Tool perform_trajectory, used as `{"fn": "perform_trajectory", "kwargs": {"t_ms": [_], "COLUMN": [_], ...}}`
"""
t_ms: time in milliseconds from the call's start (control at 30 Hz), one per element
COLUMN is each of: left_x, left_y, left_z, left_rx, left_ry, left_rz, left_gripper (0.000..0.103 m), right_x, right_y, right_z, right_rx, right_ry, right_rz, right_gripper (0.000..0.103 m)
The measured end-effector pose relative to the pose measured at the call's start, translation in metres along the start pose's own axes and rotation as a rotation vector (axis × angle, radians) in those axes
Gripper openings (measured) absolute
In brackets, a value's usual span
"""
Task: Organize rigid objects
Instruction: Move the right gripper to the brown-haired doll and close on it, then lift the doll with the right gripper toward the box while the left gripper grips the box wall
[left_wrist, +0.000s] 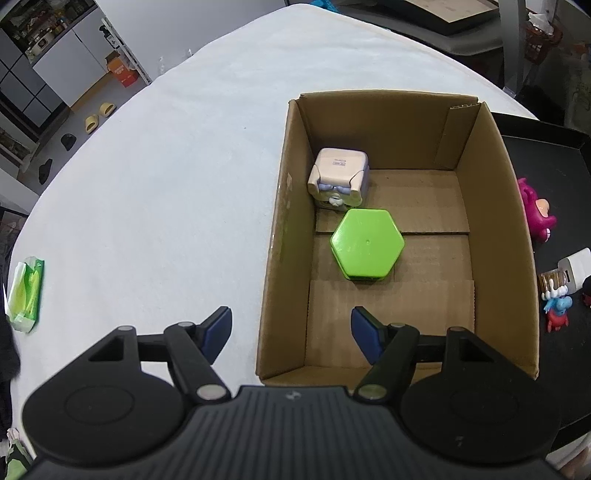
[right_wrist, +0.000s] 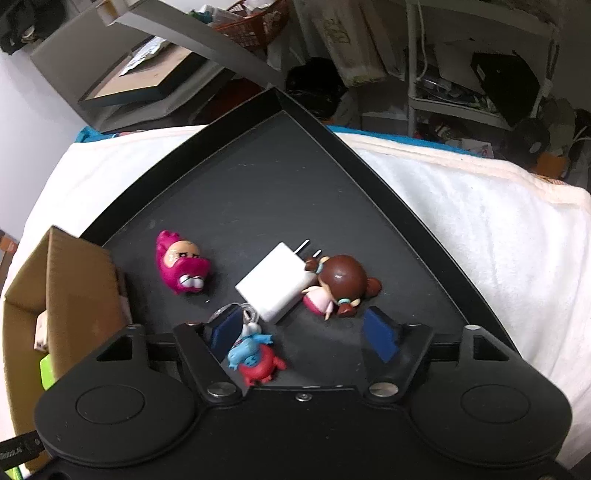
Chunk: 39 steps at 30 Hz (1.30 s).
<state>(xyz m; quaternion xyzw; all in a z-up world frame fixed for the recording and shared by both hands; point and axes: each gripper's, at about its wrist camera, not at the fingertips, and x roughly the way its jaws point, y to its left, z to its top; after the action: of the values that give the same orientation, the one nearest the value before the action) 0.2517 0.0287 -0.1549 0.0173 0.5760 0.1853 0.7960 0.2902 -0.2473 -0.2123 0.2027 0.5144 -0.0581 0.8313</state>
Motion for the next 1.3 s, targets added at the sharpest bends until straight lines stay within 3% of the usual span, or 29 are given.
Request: {"fn": "perform_trajectory", "kwargs": {"t_ms": [100,467,667,767,833,1300], "left_x": [0.0,-0.005,-0.004,-0.004,-0.004,-0.004], "left_y": [-0.001,0.002,0.004,0.005,0.006,0.013], "left_z": [0.0,0.0,-0.002,-0.002,-0.003,-0.006], "left_rx": [0.0,-0.005,-0.007,-0.005,-0.003,0.0], "left_ry": [0.0,-0.012,-0.015,-0.015,-0.017,-0.032], "left_rz": [0.0,-0.007,-0.013,-0.019,-0.019,-0.044], "left_gripper": [0.07,0.07,0.07,0.07,0.07,0.07], "right_x": [0.003,0.012,0.016,0.011,0.007,-0.013], "right_y": [-0.004,-0.013,-0.013,-0.01,-0.009,-0.001], "right_z": [0.002,0.011,0.011,0.01,0.01,0.011], "right_rx": [0.011,0.032,0.006,-0.015,-0.027,-0.051], "right_ry": [-0.003,-0.034,-0.047,-0.066,-0.068,-0.121], "right_rz": [-0.006,-0.087,-0.095,-0.079,-0.082,-0.01], "right_gripper": [0.058,0.055,0.049,0.032,0.028,0.028]}}
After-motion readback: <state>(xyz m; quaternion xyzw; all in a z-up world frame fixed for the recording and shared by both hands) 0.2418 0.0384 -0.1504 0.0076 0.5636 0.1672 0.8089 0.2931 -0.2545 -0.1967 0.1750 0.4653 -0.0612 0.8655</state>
